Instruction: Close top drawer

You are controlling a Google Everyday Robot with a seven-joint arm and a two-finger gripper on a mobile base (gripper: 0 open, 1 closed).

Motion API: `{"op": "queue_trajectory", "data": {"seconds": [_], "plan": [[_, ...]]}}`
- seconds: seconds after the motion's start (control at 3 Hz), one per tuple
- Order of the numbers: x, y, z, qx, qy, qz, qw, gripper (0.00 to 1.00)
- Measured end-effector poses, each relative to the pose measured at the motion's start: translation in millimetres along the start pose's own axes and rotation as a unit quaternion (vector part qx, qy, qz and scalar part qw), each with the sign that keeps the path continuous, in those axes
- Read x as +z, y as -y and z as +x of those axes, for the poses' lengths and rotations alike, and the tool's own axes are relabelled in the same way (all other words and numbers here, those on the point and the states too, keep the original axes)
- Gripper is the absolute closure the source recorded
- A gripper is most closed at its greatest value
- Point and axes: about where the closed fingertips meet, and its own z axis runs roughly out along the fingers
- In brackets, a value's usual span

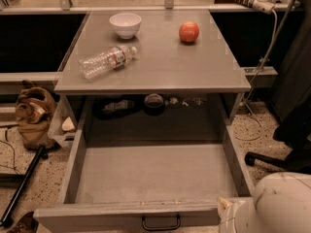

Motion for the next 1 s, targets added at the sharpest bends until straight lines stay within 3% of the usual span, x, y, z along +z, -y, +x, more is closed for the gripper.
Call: {"op": "queue_trajectory", "data": {"seconds": [1.0], "plan": [[19, -22, -5, -0.004, 0.018, -0.044, 0.9989, 0.00]]}}
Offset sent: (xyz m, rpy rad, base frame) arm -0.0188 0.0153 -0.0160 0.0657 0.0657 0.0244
